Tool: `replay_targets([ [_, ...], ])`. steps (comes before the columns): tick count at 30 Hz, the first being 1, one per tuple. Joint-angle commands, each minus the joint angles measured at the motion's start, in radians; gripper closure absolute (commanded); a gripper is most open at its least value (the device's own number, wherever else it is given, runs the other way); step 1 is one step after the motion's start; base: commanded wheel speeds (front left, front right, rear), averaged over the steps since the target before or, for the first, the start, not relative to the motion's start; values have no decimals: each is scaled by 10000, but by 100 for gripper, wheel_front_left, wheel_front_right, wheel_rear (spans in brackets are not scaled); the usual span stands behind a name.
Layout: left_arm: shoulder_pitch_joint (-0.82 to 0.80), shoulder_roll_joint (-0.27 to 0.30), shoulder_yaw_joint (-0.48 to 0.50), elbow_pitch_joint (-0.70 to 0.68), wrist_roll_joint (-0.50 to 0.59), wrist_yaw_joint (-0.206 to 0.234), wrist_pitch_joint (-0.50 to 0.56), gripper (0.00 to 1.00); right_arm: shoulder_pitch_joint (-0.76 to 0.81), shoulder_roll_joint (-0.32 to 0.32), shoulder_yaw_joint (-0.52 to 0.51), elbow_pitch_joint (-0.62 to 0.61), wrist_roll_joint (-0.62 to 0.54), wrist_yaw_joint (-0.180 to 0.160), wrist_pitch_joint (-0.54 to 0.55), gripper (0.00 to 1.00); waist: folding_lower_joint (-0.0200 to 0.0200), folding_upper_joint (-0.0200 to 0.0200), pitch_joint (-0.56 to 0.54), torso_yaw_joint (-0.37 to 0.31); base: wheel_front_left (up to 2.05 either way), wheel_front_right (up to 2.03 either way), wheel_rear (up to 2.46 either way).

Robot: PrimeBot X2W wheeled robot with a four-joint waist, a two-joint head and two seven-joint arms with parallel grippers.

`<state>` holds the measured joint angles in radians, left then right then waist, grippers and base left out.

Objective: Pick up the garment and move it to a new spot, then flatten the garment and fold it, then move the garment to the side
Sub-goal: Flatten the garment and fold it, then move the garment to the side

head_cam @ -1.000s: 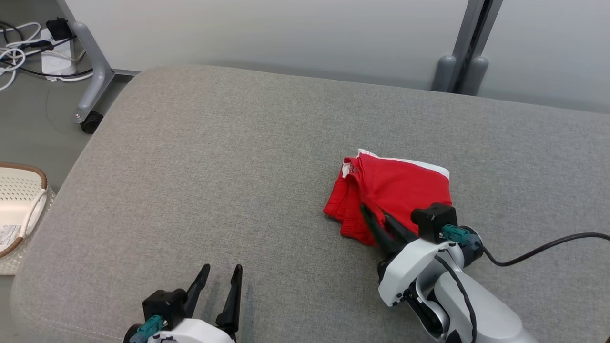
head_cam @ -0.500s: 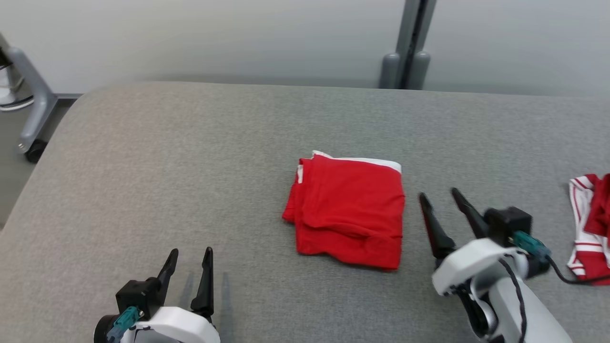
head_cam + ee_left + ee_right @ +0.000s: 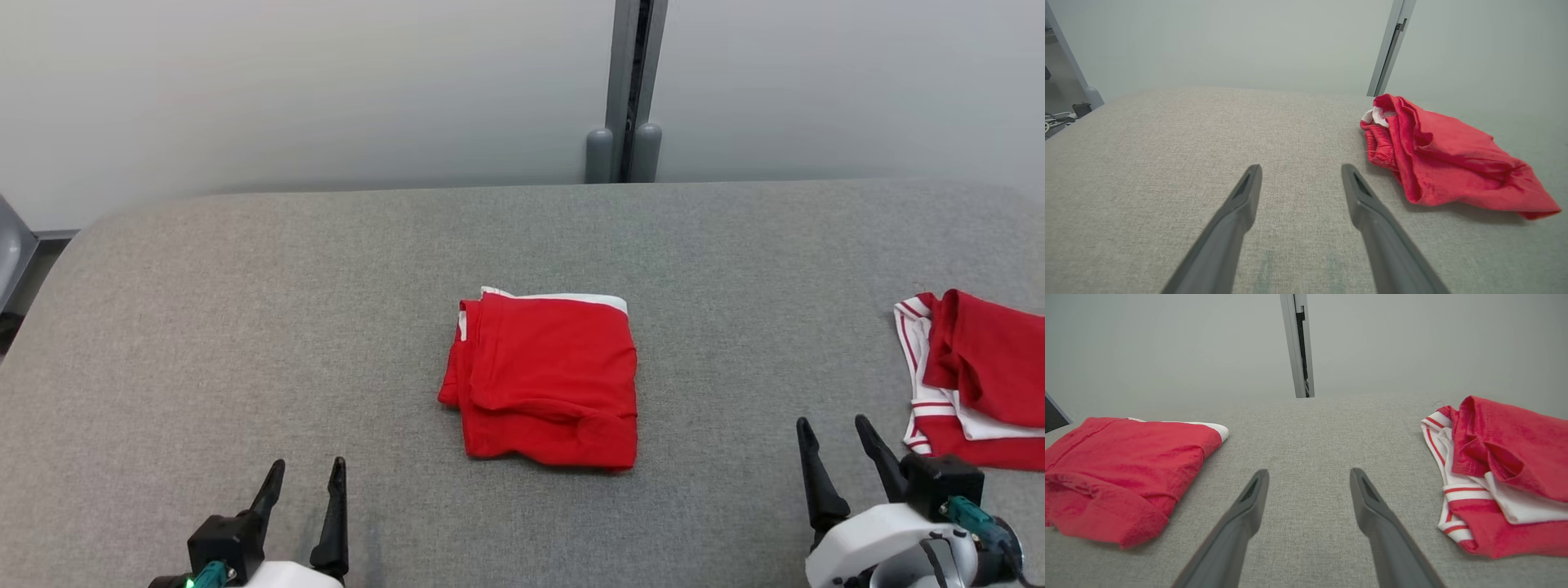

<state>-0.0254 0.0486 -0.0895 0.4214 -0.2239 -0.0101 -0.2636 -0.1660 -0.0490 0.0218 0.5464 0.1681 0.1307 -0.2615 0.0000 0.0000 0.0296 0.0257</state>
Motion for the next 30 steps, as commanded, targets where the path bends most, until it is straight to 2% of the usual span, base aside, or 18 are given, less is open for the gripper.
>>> replay_targets([
  [1,108,46,65,-52,47,43,-8,0,130,-49,-14,-71,32,0,-46,0,0,0,-107,-66,0,0,0],
  [20,974,44,468,-673,265,161,-8,0,922,-50,391,-393,422,0,-46,0,0,0,-642,-229,0,0,0],
  [25,929,41,262,-658,185,110,-8,0,928,-50,666,-299,397,0,-46,0,0,0,-514,-51,0,0,0],
  [30,705,44,-278,-606,134,37,-8,0,488,-49,1072,-38,607,0,-47,0,0,0,-197,414,0,0,0],
])
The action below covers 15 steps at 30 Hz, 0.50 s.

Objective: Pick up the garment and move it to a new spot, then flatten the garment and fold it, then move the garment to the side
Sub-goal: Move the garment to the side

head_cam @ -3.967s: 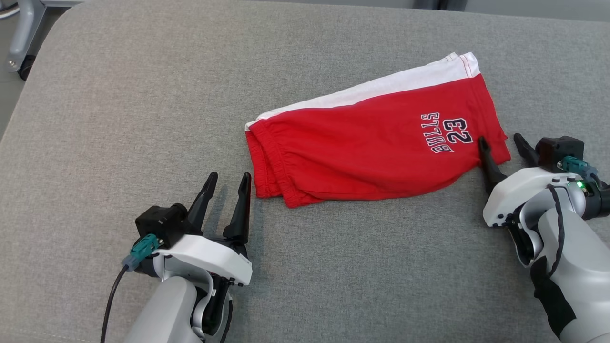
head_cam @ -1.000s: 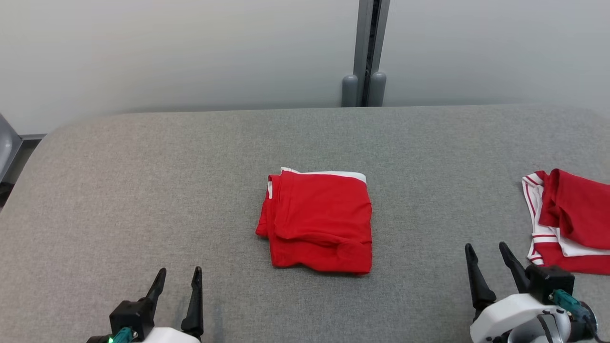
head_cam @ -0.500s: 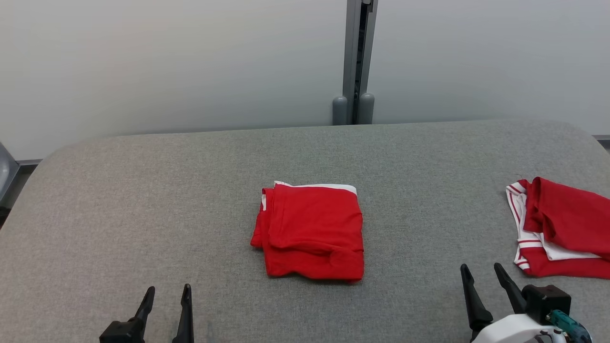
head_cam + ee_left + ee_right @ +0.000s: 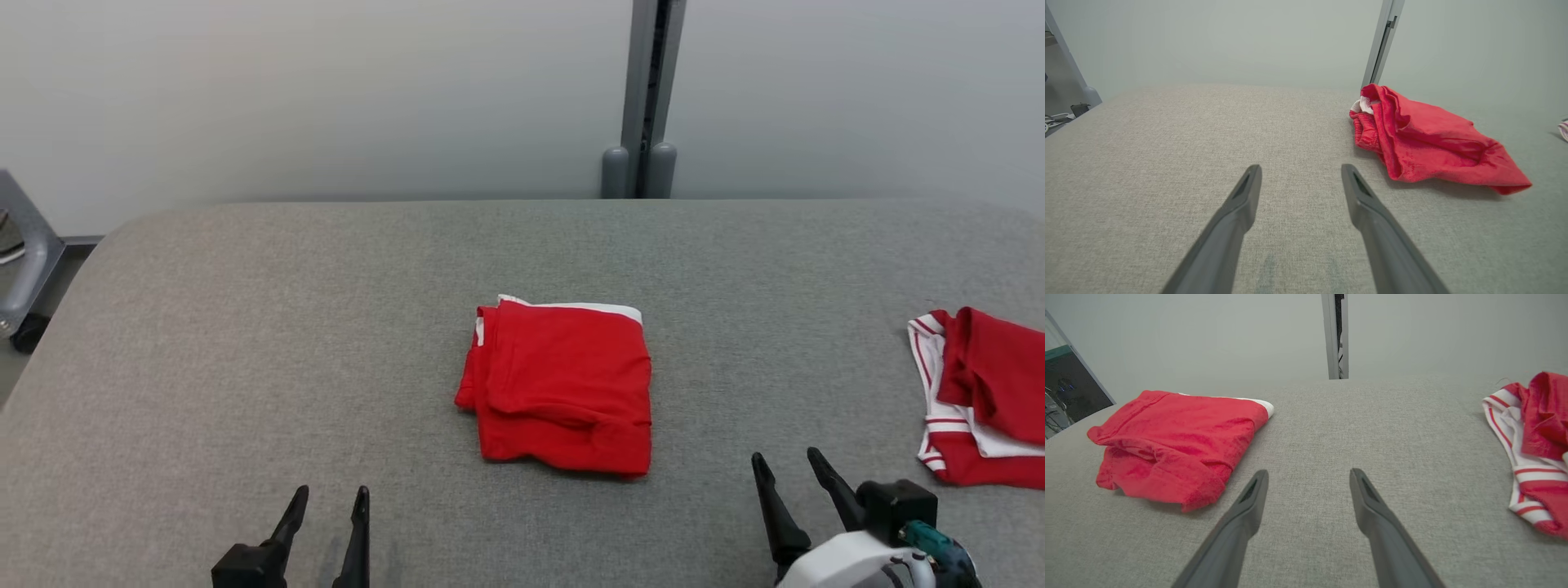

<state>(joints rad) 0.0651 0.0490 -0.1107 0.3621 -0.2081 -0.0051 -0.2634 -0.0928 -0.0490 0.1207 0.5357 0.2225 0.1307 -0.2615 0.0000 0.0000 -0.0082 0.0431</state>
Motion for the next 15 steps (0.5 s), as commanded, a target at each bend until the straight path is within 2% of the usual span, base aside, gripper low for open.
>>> replay_targets([
  [1,-255,44,-194,-21,-19,-37,-10,0,-382,-52,148,170,145,0,-47,0,0,0,315,384,0,0,0],
  [10,-864,33,-827,-56,25,-193,-10,0,-2129,-55,414,1267,891,0,-47,0,0,0,1216,1610,0,0,0],
  [15,-1186,39,-1260,98,-72,-287,-10,0,-3180,-58,195,2549,1620,1,-48,0,0,0,1672,2471,0,0,0],
])
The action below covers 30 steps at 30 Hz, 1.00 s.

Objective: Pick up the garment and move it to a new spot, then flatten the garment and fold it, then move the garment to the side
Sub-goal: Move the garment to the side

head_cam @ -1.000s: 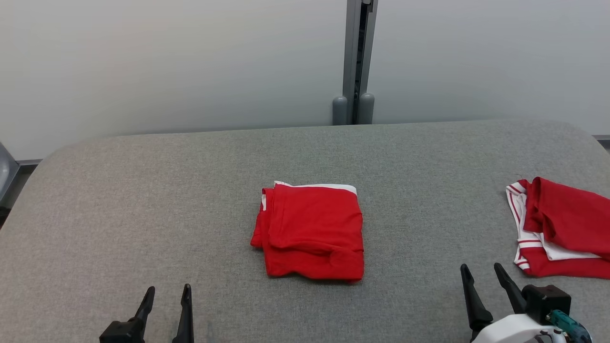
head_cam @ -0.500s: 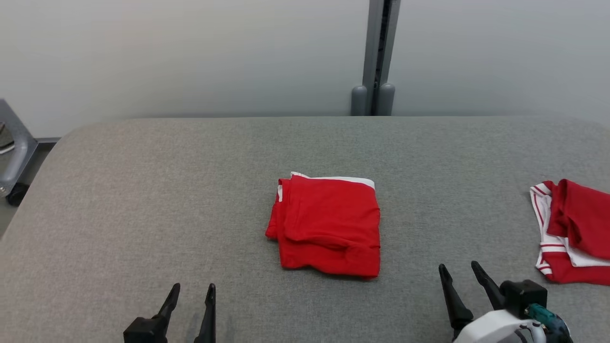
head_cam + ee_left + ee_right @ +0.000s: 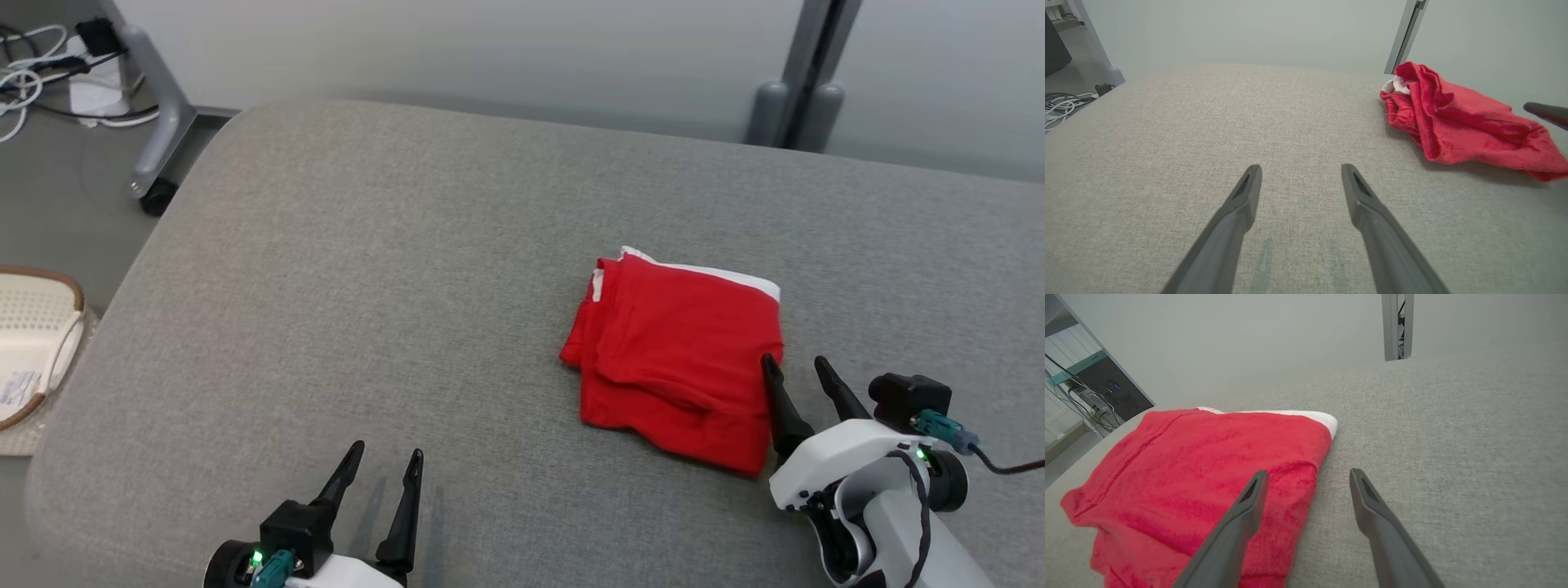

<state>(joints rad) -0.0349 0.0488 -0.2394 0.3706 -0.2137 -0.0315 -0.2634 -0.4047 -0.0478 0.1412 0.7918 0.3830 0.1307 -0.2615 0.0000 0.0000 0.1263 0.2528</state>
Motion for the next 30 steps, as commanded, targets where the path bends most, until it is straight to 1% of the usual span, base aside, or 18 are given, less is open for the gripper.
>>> replay_targets([
  [1,-220,45,-3,15,-54,9,-10,0,-169,-69,-21,233,99,0,-47,0,0,0,380,470,0,0,0],
  [6,-225,36,-71,10,-58,45,-10,0,-526,-72,83,998,400,0,-47,0,0,0,528,699,0,0,0],
  [7,-217,36,-37,-10,-31,44,-10,0,-633,-65,172,1275,611,3,-30,24,0,0,569,716,0,0,0],
  [8,-217,36,-12,-16,-22,45,-10,0,-627,-53,271,1413,755,1,-16,79,0,0,583,709,0,0,0],
  [9,-230,41,31,-16,-19,59,-10,0,-635,-30,349,1476,866,3,-15,100,0,0,594,679,0,0,0],
  [13,-307,36,95,-49,41,36,-10,0,-715,-68,356,1114,738,1,-22,100,0,0,513,336,0,0,0],
  [17,-299,39,105,-39,128,-25,-10,0,-461,-79,259,619,622,0,-25,100,0,0,240,-328,0,0,0],
  [19,-240,41,84,-7,161,-46,-10,0,-310,-74,320,406,598,0,-25,100,0,0,78,-797,0,0,0],
  [22,-188,38,73,10,182,-74,-10,0,-67,-74,564,143,464,0,-25,100,0,0,-136,-1703,0,0,0],
  [26,-327,41,10,76,185,-114,-10,0,192,-79,842,-71,-174,0,-25,100,0,0,-286,-2981,0,0,0],
  [30,-457,41,-42,92,38,-81,-10,0,365,-60,1113,-297,-533,0,-25,100,0,0,-361,-4243,0,0,0],
])
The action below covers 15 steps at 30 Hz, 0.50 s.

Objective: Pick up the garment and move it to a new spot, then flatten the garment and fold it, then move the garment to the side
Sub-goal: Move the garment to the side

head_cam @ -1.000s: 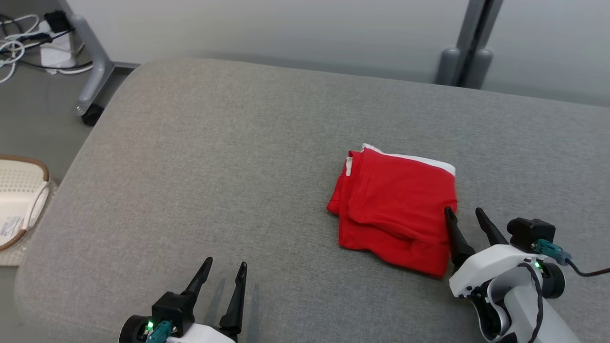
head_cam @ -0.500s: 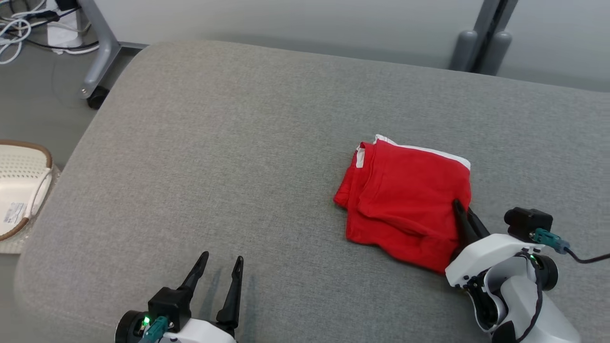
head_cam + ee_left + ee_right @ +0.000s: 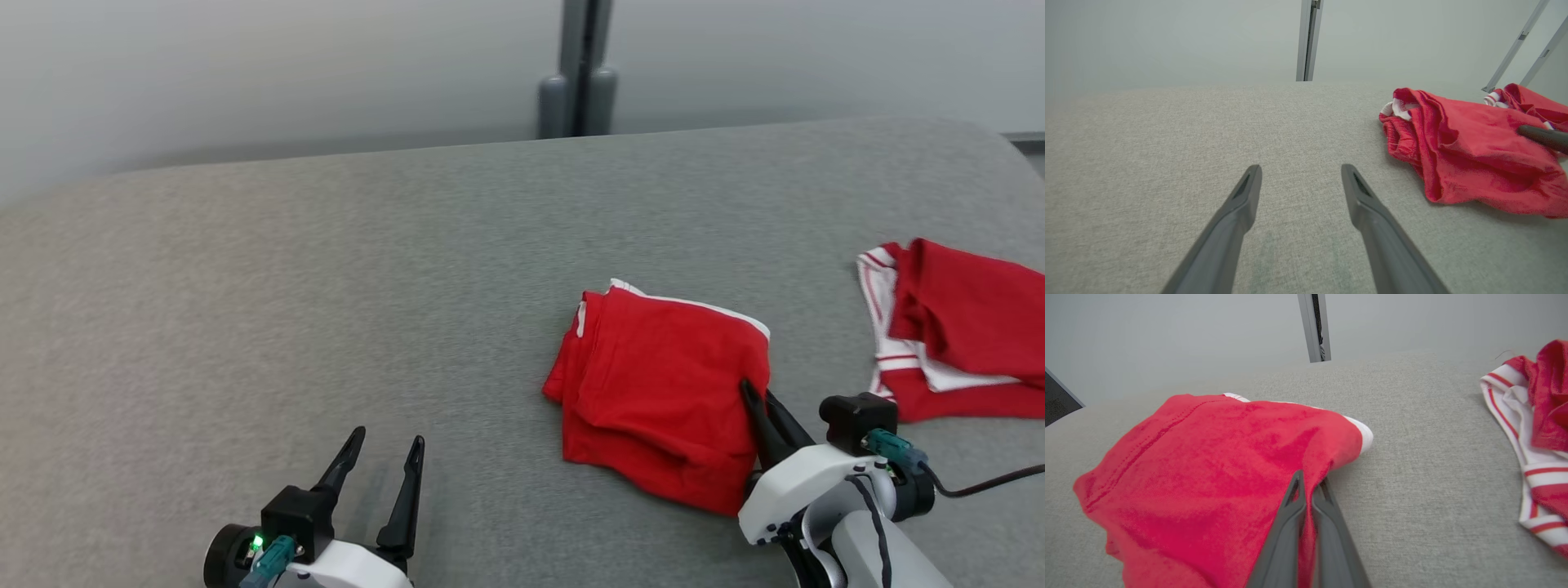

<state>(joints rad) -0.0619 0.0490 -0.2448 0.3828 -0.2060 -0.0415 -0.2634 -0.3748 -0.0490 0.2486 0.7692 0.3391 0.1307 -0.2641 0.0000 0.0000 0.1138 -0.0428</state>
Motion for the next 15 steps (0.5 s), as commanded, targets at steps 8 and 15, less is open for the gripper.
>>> replay_targets([
  [8,-182,42,-195,-5,-154,47,-10,0,272,-47,669,-255,-173,0,1,100,0,0,-260,-3210,0,0,0],
  [15,-348,45,-239,-29,-116,50,-10,0,68,-47,1197,-315,-351,0,1,100,0,0,18,-4042,0,0,0],
])
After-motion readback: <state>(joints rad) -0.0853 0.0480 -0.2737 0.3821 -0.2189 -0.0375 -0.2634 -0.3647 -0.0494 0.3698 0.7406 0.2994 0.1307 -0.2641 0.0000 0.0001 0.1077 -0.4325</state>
